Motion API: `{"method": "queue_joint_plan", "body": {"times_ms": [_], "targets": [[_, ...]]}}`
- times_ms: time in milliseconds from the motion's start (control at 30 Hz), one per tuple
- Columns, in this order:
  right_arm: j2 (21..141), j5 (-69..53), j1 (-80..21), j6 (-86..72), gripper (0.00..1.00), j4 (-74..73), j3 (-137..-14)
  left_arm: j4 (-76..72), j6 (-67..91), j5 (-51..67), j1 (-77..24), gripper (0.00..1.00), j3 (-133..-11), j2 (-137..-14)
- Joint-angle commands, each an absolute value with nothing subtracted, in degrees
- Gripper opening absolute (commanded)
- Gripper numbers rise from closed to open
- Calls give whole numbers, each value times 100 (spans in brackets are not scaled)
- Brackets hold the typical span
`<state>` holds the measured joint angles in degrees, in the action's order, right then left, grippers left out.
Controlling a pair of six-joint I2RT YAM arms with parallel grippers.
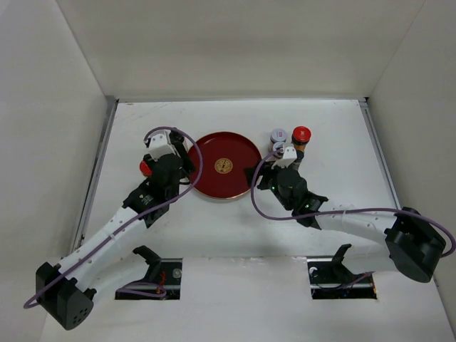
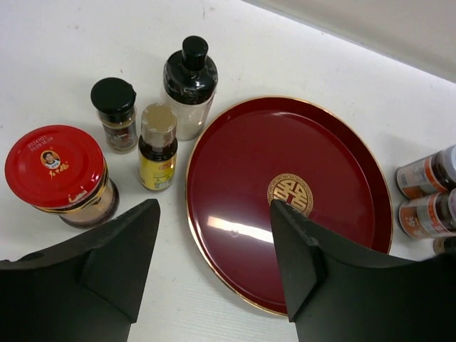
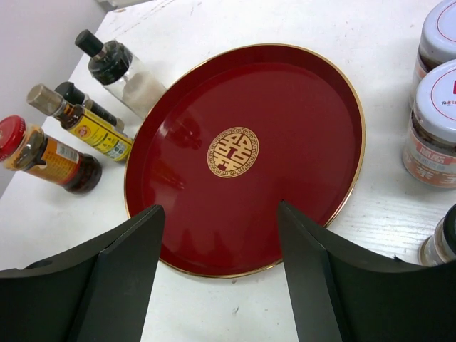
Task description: Organize the condiment bottles
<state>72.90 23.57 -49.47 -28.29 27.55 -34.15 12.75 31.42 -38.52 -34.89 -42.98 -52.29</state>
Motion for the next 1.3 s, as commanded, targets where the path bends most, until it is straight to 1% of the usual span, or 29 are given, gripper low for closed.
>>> {"method": "queue_joint_plan", "body": {"times_ms": [0,133,167,233,267,300,333,367,400,467,500,533,567,633,667,767,900,1033,1267], "targets": [[7268,2426,-4952,-2847,71,2944,-3674,1405,3234,-3709,-3397,63,-4465,-4923],[7312,2426,-4952,-2813,70,2927,-3700,1362,3261,-3858,-3283,62,-4237,-4396],[7321,2417,-4952,-2795,68,2927,-3709,1432,3261,-3928,-3196,63,-4245,-4342],[7391,2391,-4952,-2795,61,2927,-3726,1765,3269,-4007,-3055,63,-4376,-4307],[7418,2365,-4952,-2795,54,2927,-3727,1941,3278,-4069,-2993,64,-4447,-4315],[7427,2321,-4952,-2795,41,2927,-3735,2082,3278,-4156,-2949,69,-4473,-4324],[7418,2259,-4952,-2786,30,2927,-3735,2187,3278,-4270,-2931,69,-4474,-4324],[7383,2207,-4952,-2777,21,2927,-3718,2275,3278,-4376,-2922,69,-4465,-4324],[7348,2171,-4952,-2769,16,2927,-3692,2337,3278,-4499,-2905,69,-4447,-4324],[7339,2162,-4952,-2769,13,2962,-3665,2478,3252,-4754,-2808,70,-4438,-4385],[7374,2162,-4952,-2777,14,2971,-3656,2557,3287,-4824,-2747,72,-4456,-4403],[7418,2162,-4952,-2777,16,2945,-3682,2619,3305,-4860,-2668,73,-4465,-4429],[7461,2162,-4952,-2769,23,2927,-3709,2628,3322,-4852,-2598,74,-4447,-4456],[7497,2171,-4952,-2769,41,2935,-3718,2663,3331,-4782,-2440,77,-4403,-4640],[7497,2171,-4952,-2760,48,2962,-3709,2698,3331,-4720,-2360,78,-4395,-4745],[7488,2162,-4952,-2760,60,2988,-3683,2664,3401,-4553,-2132,80,-4307,-4965],[7541,2092,-4961,-2699,64,2997,-3718,2093,3331,-4124,-1746,81,-4061,-5229],[7690,1960,-4970,-2725,65,3015,-3753,1583,3313,-3499,-1437,82,-4069,-5554],[7813,1837,-4988,-2698,65,3085,-3779,950,3261,-3173,-1191,83,-4052,-6125]]}}
